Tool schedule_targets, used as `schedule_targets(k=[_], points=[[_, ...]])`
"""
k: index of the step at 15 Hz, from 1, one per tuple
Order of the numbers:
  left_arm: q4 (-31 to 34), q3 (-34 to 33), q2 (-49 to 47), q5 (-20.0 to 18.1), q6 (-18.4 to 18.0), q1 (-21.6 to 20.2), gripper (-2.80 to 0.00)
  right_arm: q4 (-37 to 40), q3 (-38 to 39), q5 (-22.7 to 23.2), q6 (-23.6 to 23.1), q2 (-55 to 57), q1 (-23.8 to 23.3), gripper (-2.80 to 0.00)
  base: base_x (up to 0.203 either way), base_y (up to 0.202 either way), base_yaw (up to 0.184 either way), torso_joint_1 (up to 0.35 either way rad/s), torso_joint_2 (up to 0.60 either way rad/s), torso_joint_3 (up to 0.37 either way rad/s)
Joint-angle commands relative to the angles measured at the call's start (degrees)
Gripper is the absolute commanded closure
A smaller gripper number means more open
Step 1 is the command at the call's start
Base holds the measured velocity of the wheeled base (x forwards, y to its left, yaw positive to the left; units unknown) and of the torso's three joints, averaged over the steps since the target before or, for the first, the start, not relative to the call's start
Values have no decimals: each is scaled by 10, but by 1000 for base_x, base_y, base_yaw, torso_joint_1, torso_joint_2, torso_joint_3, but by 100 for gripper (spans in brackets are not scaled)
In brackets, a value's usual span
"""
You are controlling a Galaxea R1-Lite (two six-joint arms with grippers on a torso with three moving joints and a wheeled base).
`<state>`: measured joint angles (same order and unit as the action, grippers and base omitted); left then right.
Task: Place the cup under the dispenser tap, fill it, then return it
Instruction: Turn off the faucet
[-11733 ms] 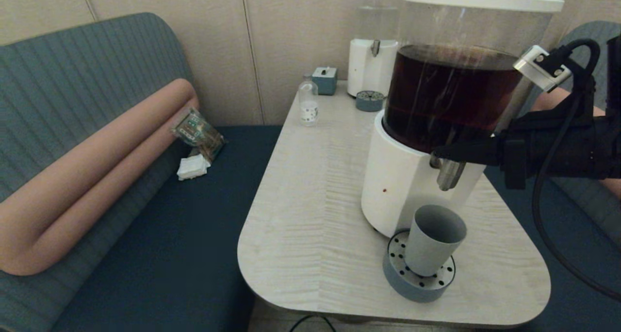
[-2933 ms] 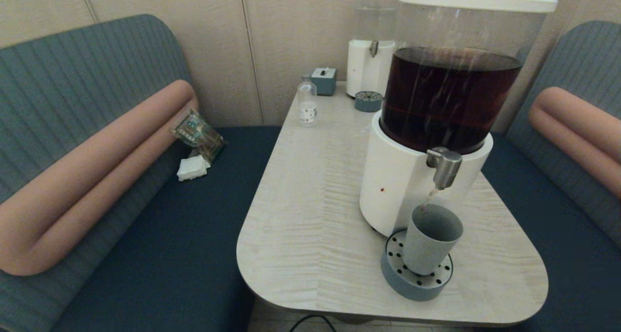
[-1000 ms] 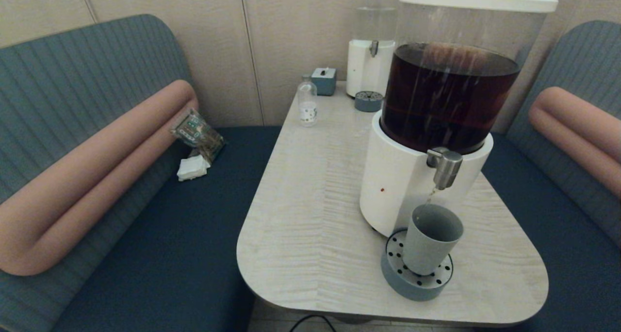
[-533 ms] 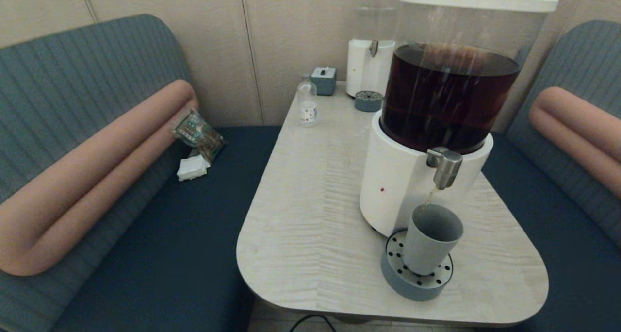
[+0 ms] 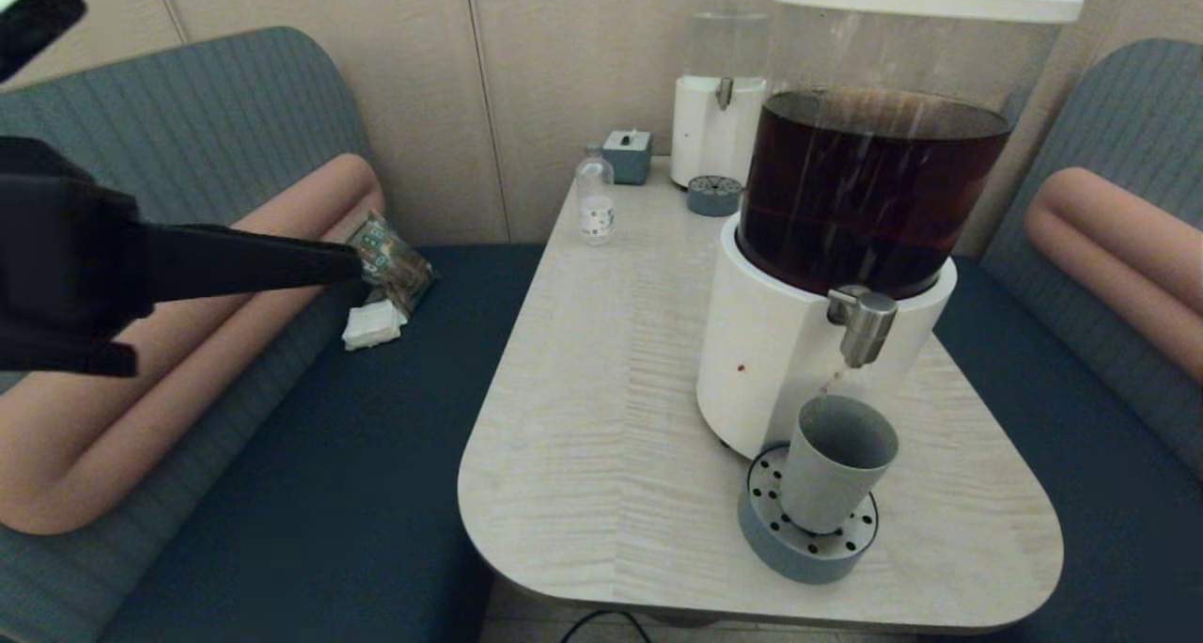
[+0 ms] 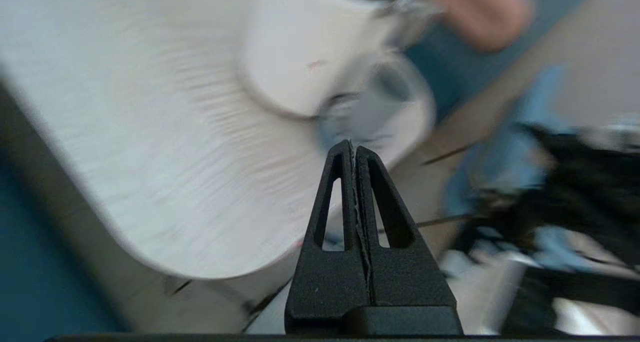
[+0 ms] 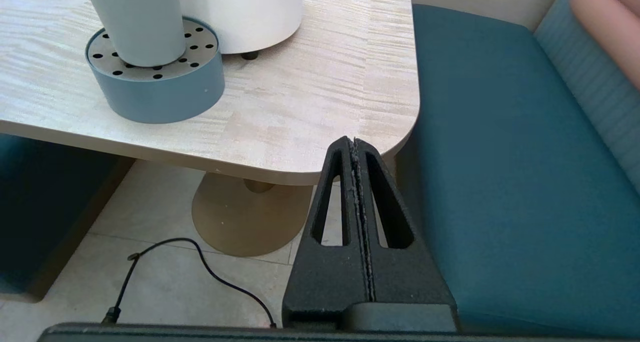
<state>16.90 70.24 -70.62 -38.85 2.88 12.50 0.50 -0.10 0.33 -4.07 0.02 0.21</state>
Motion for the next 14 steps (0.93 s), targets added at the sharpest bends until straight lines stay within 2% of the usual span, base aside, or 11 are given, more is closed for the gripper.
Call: schedule_targets(k=[1,2,4,5,7,11,14], points=[[1,17,-63,66,-9,55,0,0,0,0,-1,-1,1,0,0,0,0,0,0,0],[2,28,-81,86,-31,77,0,0,0,0,-1,-1,0,0,0,0,0,0,0,0],[15,67,-124,96,-135,107,0,0,0,0,-1,-1,0,0,0,0,0,0,0,0],[40,97,-142,105,-169,119,0,0,0,0,-1,-1,0,0,0,0,0,0,0,0],[100,152,-175,124,-217,143,0,0,0,0,-1,-1,1,0,0,0,0,0,0,0],[80,198,-197,127,-227,157,0,0,0,0,-1,-1,1,0,0,0,0,0,0,0],[75,192,-197,126,-227,169,0,0,0,0,-1,-1,1,0,0,0,0,0,0,0]])
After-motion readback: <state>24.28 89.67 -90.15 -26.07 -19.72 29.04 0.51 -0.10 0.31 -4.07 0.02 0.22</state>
